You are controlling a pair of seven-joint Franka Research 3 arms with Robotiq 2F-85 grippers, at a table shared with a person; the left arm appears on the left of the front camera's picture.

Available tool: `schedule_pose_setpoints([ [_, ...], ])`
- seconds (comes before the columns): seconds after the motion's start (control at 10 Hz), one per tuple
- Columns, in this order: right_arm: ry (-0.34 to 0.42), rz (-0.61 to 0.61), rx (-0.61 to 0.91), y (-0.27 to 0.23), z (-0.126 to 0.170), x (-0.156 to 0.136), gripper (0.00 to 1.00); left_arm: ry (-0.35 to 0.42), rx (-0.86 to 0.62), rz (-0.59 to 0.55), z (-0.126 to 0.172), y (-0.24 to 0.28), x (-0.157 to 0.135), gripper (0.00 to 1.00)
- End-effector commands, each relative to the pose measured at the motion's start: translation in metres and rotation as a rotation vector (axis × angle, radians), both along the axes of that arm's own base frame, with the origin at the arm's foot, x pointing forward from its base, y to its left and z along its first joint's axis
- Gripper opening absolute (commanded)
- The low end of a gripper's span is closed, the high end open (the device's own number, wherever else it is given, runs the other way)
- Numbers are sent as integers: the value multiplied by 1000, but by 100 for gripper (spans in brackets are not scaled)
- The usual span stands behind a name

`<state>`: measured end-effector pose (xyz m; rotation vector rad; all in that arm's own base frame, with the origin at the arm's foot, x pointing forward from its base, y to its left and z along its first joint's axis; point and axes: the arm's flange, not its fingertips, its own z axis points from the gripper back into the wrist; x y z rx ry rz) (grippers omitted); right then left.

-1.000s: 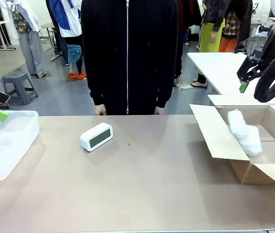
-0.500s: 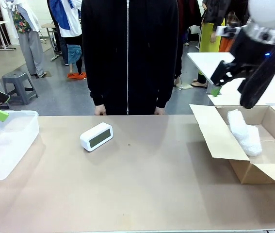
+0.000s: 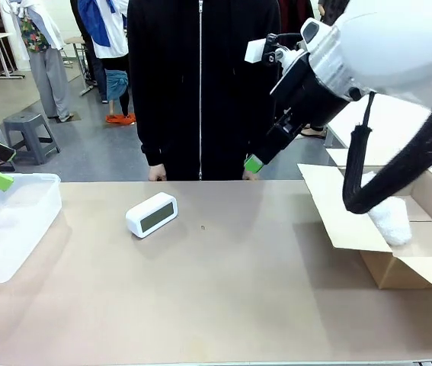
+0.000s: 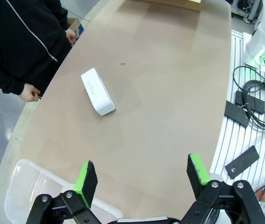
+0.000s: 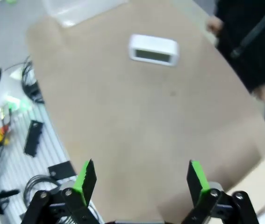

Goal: Separate and place wrapped and unwrapped clocks.
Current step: Pick up the Digital clock indicated by the person.

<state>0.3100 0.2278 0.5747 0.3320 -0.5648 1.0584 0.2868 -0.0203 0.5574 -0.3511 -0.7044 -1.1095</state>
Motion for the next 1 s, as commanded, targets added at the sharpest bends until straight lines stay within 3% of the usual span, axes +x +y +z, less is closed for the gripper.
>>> schedule_pose_setpoints([
  [0.0, -32, 152, 85, -27, -12, -7, 100, -2, -13, -23, -1, 1, 1, 100],
  [0.5, -59, 149, 123, -66, -13, -26, 100, -2, -13, -23, -1, 1, 1, 100],
  [0.7, -12, 172, 159, -66, -17, -23, 100, -2, -13, -23, -1, 1, 1, 100],
  [0.8, -59, 136, 109, -65, -5, -24, 100, -2, -13, -23, -1, 1, 1, 100],
  [0.9, -59, 136, 109, -65, -5, -24, 100, -2, -13, -23, -1, 1, 1, 100],
])
